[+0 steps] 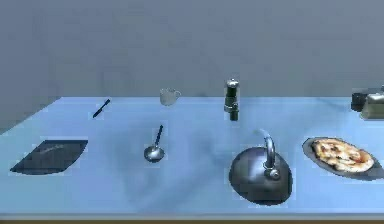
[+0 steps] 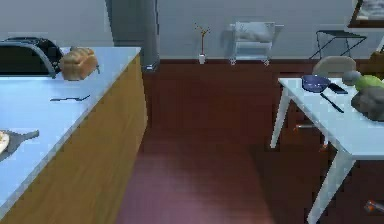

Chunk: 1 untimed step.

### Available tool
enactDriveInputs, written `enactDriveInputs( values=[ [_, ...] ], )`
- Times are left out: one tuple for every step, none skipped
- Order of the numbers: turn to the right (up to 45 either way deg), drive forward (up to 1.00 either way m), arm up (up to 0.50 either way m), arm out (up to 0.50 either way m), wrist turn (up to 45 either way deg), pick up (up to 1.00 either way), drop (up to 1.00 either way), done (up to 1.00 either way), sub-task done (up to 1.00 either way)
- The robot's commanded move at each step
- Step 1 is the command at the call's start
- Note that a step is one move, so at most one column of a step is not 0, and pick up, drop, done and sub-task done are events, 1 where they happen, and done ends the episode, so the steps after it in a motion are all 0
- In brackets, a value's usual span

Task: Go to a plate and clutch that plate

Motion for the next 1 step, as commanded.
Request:
enactDriveInputs(
  values=[
    [-45.0, 0.00, 0.00, 0.00, 0.0, 0.00, 0.00, 0.00, 0.00]
  ],
)
